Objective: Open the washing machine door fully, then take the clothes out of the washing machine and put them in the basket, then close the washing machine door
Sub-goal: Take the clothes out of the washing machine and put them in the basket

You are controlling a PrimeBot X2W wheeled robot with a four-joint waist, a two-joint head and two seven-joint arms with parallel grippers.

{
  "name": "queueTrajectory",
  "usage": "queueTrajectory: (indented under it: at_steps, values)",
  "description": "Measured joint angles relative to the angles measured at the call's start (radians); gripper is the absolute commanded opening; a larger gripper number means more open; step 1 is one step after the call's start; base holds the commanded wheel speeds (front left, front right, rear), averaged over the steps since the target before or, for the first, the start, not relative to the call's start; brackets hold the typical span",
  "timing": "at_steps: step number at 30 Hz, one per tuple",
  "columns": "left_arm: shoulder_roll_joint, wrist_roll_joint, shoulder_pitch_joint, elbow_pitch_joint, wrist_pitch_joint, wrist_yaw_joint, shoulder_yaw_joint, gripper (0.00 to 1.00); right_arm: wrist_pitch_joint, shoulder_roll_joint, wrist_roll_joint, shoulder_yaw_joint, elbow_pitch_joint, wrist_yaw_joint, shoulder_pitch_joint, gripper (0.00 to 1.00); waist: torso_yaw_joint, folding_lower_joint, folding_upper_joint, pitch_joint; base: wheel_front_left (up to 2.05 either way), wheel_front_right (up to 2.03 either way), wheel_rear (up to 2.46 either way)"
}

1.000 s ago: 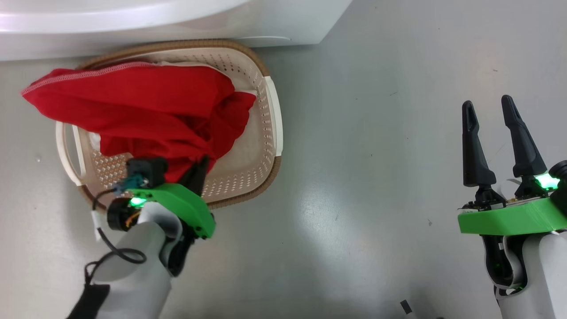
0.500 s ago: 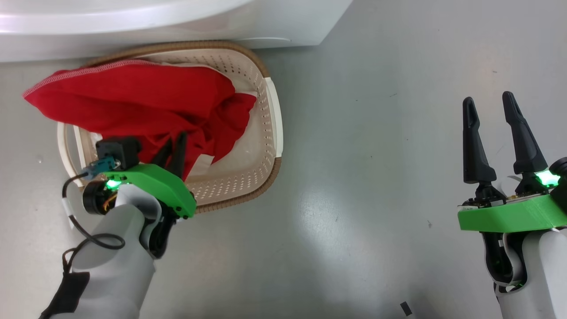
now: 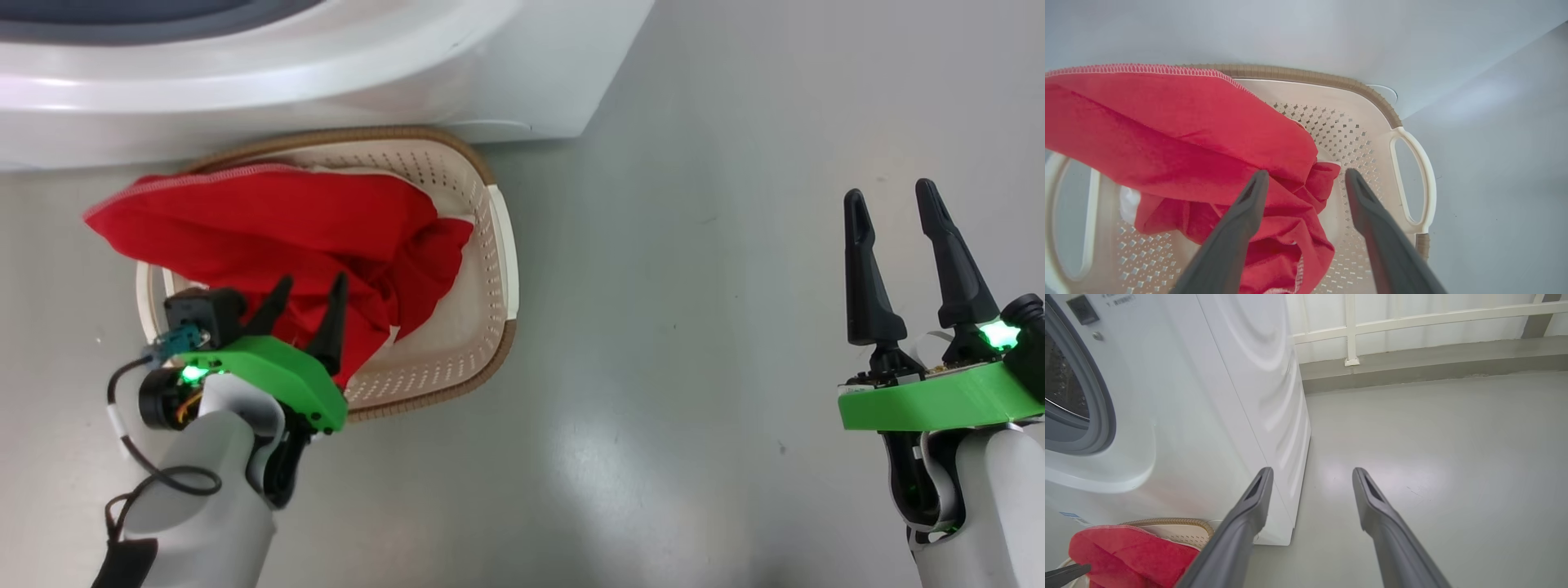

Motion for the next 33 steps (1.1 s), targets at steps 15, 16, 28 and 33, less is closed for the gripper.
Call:
queueTrajectory:
  at_steps: [15,16,28,33]
  values:
    - [0.002,0.207,0.171,-0.220,0.000,0.000,0.199,1.00,0.000,-0.003,0.000,0.001,0.027,0.000,0.062,1.00,-0.001,0.0000,0.0000,-0.149,0.00,0.00,0.00]
    - [-0.003,0.219,0.186,-0.234,0.000,0.000,0.209,1.00,0.000,-0.005,0.000,0.001,0.031,0.000,0.068,1.00,-0.001,0.0000,0.0000,-0.160,0.00,0.00,0.00]
    - [-0.027,0.348,0.357,-0.429,0.000,0.000,0.318,1.00,0.000,-0.017,0.008,0.005,0.058,0.000,0.148,1.00,0.006,0.0000,0.0000,-0.309,0.00,0.00,0.00]
    - [-0.038,0.382,0.420,-0.490,0.000,0.000,0.337,1.00,0.000,-0.017,0.011,0.005,0.061,0.000,0.182,1.00,0.004,0.0000,0.0000,-0.357,0.00,0.00,0.00]
